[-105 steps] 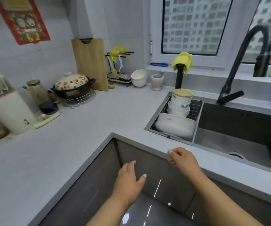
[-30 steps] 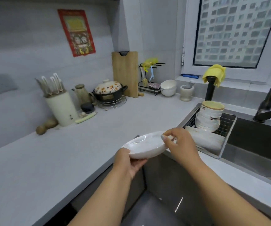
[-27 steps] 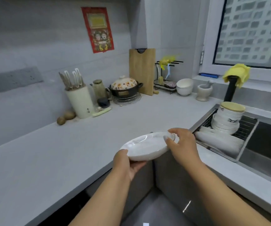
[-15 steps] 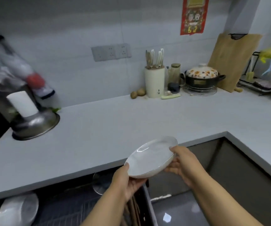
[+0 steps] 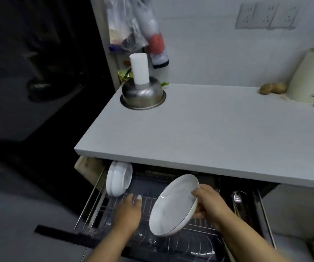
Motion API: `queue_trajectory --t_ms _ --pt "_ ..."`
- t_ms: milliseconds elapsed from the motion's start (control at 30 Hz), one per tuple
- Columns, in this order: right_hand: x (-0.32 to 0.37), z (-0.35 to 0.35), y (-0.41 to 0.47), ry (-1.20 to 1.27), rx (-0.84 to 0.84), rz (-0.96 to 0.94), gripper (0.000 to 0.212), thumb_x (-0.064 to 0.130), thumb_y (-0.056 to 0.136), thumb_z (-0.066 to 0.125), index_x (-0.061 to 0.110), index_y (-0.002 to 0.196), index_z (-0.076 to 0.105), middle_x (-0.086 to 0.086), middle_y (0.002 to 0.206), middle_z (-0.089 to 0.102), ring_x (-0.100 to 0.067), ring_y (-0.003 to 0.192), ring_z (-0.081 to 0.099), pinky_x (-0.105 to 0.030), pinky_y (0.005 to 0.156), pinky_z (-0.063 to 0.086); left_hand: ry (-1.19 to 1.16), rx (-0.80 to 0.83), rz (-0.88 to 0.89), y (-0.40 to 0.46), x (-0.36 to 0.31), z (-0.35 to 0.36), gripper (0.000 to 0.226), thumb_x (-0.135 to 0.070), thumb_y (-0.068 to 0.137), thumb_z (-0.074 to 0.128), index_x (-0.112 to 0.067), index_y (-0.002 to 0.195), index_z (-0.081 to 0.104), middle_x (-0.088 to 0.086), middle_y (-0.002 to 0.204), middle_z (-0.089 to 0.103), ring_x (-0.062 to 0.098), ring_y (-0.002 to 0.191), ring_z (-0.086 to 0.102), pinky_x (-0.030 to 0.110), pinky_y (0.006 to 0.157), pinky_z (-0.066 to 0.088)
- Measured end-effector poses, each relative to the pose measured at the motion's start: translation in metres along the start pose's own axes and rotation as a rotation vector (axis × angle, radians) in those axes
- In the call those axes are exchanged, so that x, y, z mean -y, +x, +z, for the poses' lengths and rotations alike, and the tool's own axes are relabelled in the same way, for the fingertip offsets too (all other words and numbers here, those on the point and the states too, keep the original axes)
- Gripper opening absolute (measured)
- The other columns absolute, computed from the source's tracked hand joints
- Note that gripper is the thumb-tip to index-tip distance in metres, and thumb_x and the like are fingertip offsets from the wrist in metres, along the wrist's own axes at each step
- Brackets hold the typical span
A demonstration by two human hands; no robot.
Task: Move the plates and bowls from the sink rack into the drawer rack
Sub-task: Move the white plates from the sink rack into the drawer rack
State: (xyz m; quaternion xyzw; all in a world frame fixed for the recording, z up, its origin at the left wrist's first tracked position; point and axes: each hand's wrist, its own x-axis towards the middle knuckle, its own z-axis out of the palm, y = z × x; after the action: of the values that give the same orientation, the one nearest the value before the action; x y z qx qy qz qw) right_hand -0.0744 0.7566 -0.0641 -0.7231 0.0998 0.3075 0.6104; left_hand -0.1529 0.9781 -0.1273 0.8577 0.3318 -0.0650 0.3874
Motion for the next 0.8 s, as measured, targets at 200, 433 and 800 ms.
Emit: queue_trajectory --t_ms 200,433,800 --pt "-0.003 0.098 0.055 -0.133 0.042 0.029 0.031 0.014 0.079 0.051 0.001 0.107 0.056 -0.016 0.081 0.061 -0.027 0.063 0.063 -0.057 0.067 0.056 0.388 -0.04 0.104 0.031 0.067 -0.042 0.068 -0.053 0.098 0.027 -0.018 0.153 0.009 0.003 0.161 0.009 0.02 0.148 0.003 0.041 0.119 0.0" --pt "-0.006 0.173 0.119 -0.232 0.007 0.046 0.039 0.014 0.08 0.052 0.01 0.119 0.051 -0.014 0.099 0.064 -0.029 0.077 0.065 -0.043 0.056 0.059 0.515 -0.042 0.169 0.039 0.102 -0.048 0.076 -0.055 0.096 0.024 -0.017 0.152 -0.009 0.004 0.161 -0.01 0.016 0.147 -0.014 0.038 0.118 -0.013" --pt "-0.023 0.198 0.228 -0.468 -0.099 0.009 0.066 0.038 0.055 0.049 0.008 0.114 0.057 -0.022 0.103 0.067 -0.041 0.09 0.066 -0.054 0.076 0.057 0.392 -0.036 0.199 0.038 0.107 -0.051 0.081 -0.064 0.09 0.015 -0.021 0.15 -0.016 -0.001 0.16 -0.015 0.014 0.146 -0.015 0.038 0.12 -0.005"
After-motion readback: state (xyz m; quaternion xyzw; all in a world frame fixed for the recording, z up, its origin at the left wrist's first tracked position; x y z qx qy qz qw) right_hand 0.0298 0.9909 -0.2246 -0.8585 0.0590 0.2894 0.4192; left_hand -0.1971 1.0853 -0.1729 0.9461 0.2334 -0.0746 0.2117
